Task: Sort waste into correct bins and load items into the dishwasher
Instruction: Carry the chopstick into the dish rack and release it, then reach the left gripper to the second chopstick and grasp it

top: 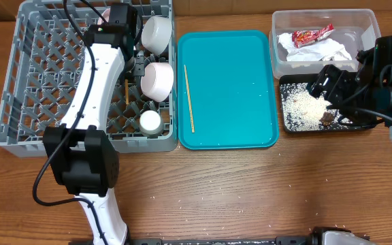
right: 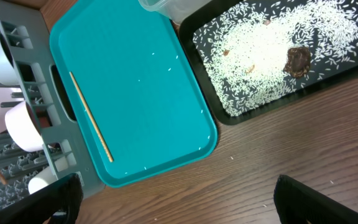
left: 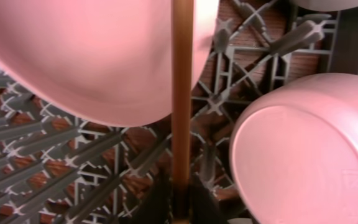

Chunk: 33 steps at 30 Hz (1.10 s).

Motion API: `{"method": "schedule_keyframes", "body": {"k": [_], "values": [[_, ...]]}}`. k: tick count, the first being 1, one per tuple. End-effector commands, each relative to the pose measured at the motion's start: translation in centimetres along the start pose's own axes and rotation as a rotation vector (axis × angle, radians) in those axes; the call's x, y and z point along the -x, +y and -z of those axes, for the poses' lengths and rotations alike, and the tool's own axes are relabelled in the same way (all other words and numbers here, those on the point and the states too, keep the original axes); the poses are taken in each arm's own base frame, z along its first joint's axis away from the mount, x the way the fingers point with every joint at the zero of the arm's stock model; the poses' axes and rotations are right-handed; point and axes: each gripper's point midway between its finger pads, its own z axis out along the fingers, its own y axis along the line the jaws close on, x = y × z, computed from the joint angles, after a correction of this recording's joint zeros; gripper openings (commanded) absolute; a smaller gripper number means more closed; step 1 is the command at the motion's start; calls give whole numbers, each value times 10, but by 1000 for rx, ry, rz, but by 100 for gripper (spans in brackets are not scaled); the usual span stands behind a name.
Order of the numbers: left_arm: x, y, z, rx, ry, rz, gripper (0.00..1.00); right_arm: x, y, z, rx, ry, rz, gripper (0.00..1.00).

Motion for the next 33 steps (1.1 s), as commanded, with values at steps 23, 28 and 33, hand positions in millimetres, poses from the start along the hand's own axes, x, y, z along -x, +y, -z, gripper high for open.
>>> {"method": "schedule_keyframes", "body": {"k": [23,28,33], "values": [[-67,-197,60,-139,-33,66,66,4,1,4,-1,-22,6,100],[-86,-200,18,-118,-2,126,60,4,1,4,-1,-22,6,100],[-105,-194,-22,-101,16,153,61,4,1,4,-1,-22,6,100]]}}
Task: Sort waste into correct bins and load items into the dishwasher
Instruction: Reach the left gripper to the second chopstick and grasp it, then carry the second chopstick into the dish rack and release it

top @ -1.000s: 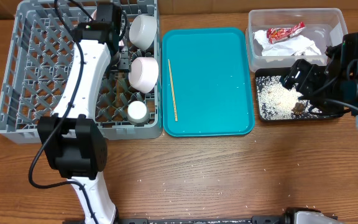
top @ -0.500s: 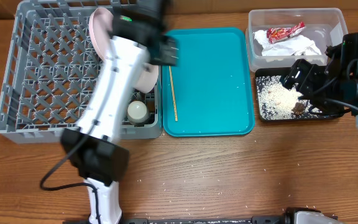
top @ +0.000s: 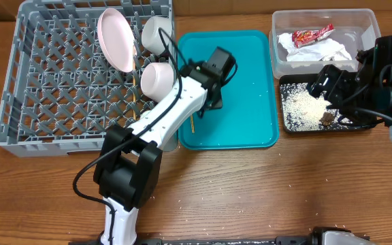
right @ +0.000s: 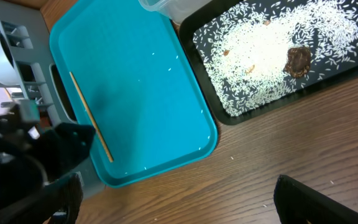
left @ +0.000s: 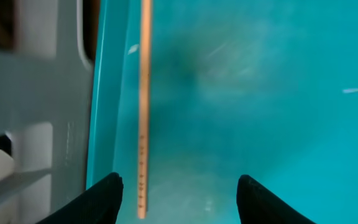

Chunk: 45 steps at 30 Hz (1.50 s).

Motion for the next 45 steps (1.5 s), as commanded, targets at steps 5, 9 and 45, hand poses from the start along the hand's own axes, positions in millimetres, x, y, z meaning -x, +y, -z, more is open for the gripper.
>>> {"method": "schedule_keyframes", "body": {"k": [5,9,45], "values": [[-9,11,-34,9,-22,57,61,4,1,4,-1,-23,7,100],[-10,11,-39,1,-31,54,60,4,1,4,-1,-23,6,100],[-51,-10,-77,-112,157,70,36,4,1,4,-1,-23,6,100]]}}
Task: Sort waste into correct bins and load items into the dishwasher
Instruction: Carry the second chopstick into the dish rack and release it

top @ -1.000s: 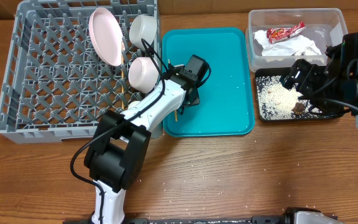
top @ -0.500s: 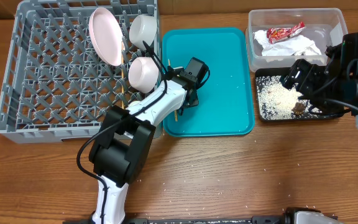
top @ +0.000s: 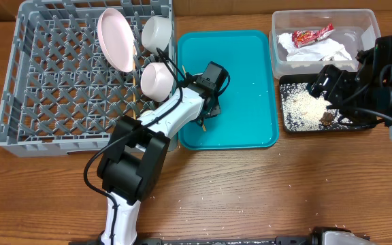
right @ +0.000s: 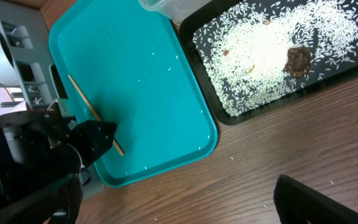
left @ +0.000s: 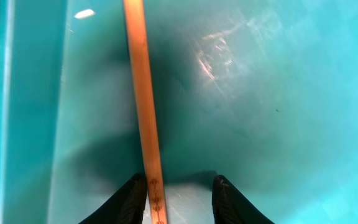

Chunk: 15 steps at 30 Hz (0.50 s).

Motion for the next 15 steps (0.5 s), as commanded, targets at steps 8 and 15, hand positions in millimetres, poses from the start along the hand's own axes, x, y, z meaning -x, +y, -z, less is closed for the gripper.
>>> {"method": "schedule_keyframes", "body": {"k": [8,15], "values": [[-35,3,-20,-29,120,43,4,4,1,4,-1,-22,7,100],[29,-40,106,-187,-50,-286,4,4,1,4,-1,-23,7,100]]}}
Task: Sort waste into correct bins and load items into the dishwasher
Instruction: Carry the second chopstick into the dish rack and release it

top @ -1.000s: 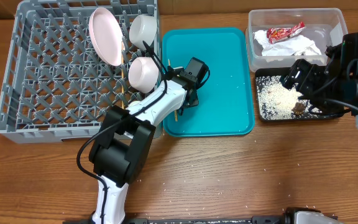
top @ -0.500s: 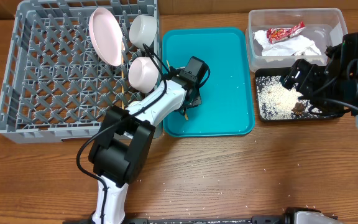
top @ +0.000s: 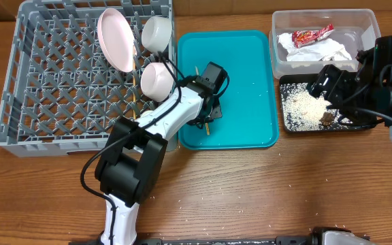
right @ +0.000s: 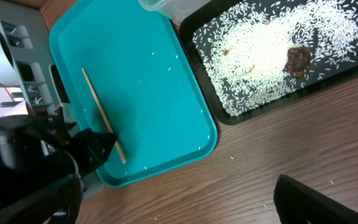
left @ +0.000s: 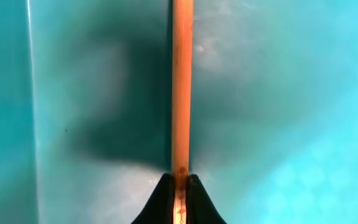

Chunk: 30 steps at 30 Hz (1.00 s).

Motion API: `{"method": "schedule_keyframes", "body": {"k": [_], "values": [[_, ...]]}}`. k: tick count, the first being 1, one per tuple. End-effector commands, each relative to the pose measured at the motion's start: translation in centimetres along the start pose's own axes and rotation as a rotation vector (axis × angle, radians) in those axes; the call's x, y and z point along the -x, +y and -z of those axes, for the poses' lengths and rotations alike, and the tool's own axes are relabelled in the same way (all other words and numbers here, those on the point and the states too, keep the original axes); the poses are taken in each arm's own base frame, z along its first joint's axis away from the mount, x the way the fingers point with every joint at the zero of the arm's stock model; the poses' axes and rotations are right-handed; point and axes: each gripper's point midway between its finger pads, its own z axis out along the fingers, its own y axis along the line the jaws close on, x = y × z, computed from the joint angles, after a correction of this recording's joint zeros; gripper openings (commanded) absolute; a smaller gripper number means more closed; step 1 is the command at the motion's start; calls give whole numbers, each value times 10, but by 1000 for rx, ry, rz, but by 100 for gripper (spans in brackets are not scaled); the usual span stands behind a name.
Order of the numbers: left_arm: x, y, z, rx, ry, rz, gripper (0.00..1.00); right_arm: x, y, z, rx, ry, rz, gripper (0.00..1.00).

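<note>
A thin wooden chopstick (left: pixel 181 93) lies lengthwise over the left part of the teal tray (top: pixel 243 82). My left gripper (left: pixel 180 178) is shut on the chopstick's near end. The overhead view shows that gripper (top: pixel 206 117) low over the tray's front left, with the chopstick (top: pixel 200 88) running away from it. In the right wrist view the chopstick (right: pixel 101 112) slants across the tray. My right gripper (top: pixel 329 85) hangs open above the black rice tray (top: pixel 298 121), nothing between its fingers (right: pixel 316 199). The grey dishwasher rack (top: pixel 19 82) stands at the left.
In the rack stand a pink plate (top: pixel 114 39) and two bowls (top: pixel 156 33) (top: pixel 156 78). A clear bin (top: pixel 359 20) with wrappers sits back right. Rice and a brown lump (right: pixel 298 59) lie in the black tray. Loose rice grains dot the wooden table (top: pixel 250 190).
My left gripper was open astride the chopstick's near end and is now shut on it. The chopstick has shifted a little to the right on the tray. The right arm is unchanged.
First my left gripper was in the rack, shut on a chopstick between the bowls, while another chopstick lay on the tray's left. Then it was open over the tray beside that chopstick, then low astride it. Now it grips it.
</note>
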Motion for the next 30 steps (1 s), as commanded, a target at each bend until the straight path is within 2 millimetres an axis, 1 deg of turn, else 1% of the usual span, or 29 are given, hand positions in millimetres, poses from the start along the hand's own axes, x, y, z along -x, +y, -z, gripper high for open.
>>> {"method": "schedule_keyframes", "body": {"k": [1,2,3,4,6,7,8,9,10,11,12,16,19,21,24,26,27,30], "values": [[44,-37,109,-136,-179,-263,4,4,1,4,-2,-22,6,100],[49,-36,134,-131,-216,-325,4,4,1,4,-1,-22,7,100],[52,-33,151,-117,-245,-353,4,4,1,4,-2,-22,6,100],[59,-22,178,-71,-296,-368,4,4,1,4,-2,-22,6,100],[69,-1,207,5,-363,-363,4,4,1,4,-2,-22,6,100],[75,17,222,61,-402,-341,4,4,1,4,-2,-22,6,100],[79,34,231,102,-419,-318,4,4,1,4,-1,-22,7,100],[81,43,233,121,-419,-310,4,4,1,4,-2,-22,6,100],[84,57,234,148,-405,-316,4,4,1,4,-2,-22,6,100],[86,74,230,178,-378,-312,4,4,1,4,-2,-22,6,100],[88,97,220,218,-335,-304,4,4,1,4,-2,-22,6,100],[96,143,199,279,-262,-231,4,4,1,4,-2,-22,6,100],[101,170,177,319,-194,-222,4,4,1,4,-2,-22,6,100],[102,180,164,332,-157,-214,4,4,1,4,-2,-22,6,100],[99,185,139,345,-88,-226,4,4,1,4,-2,-22,6,100],[96,186,129,350,-54,-230,4,4,1,4,-1,-22,7,100],[92,188,121,354,-24,-225,4,4,1,4,-2,-22,6,100],[85,191,109,363,21,-192,4,4,1,4,-2,-22,6,100]]}}
